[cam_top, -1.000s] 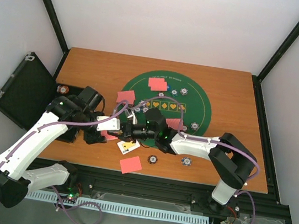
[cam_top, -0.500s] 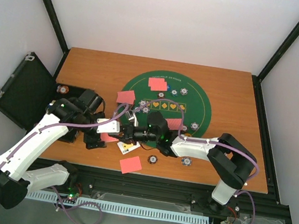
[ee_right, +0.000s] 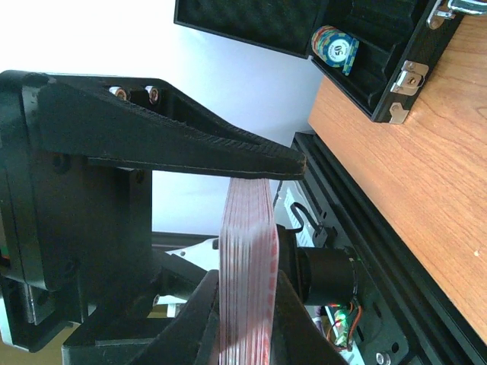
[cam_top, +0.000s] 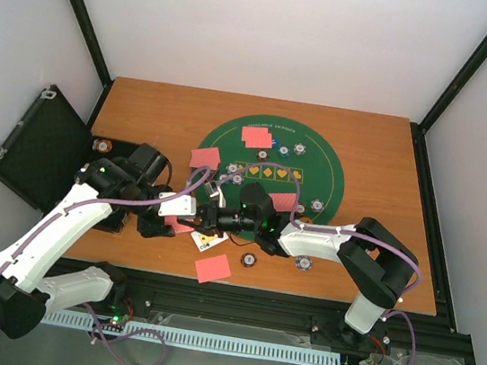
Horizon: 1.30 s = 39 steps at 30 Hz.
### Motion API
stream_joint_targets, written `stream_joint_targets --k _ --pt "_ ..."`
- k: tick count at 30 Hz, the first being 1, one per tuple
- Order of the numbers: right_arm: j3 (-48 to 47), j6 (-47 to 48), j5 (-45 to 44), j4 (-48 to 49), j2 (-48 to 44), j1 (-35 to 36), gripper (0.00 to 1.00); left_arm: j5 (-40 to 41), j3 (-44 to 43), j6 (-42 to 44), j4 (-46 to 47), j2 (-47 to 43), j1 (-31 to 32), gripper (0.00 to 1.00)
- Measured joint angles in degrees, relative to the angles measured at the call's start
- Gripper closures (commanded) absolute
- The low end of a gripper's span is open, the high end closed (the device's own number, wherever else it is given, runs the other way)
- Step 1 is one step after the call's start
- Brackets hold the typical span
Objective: Distribute texas hold em gaming equipment
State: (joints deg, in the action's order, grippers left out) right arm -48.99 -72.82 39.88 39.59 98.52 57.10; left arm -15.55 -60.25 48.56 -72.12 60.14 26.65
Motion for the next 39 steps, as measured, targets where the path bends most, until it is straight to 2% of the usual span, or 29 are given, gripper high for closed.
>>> stream_joint_targets --k 1,3,7,11,15,23,39 --pt "0.0 0.2 0.0 -0.2 0.0 0.0 0.95 0.1 0.0 0.0 -0.1 0.0 0.0 0.47" --pt "0.0 1.0 -0.2 -0.7 0.0 0.0 0.84 0.1 -0.2 0.0 -0.3 0.0 0.0 0.53" --pt "-1.0 3.4 -0.3 -3.7 0.0 0.1 0.7 0.2 -0.2 0.2 -0.9 0.0 0.0 0.71" --pt "-1.4 4.7 -0.3 -5.6 0.0 0.1 0.65 0.3 -0.2 0.4 -1.2 0.0 0.0 0.74" --pt "-1.9 4.3 -0.2 -5.8 0.1 0.1 0.51 0.6 -0.2 0.6 -1.2 0.0 0.0 0.77" --pt "-2.5 3.1 0.3 -4.1 2.2 0.1 0.47 1.1 -0.2 0.9 -1.3 0.0 0.0 0.77" --pt "-3.8 6.7 2.6 -8.1 3.2 -1.8 0.49 2.3 -0.2 1.2 -1.4 0.1 0.0 0.78"
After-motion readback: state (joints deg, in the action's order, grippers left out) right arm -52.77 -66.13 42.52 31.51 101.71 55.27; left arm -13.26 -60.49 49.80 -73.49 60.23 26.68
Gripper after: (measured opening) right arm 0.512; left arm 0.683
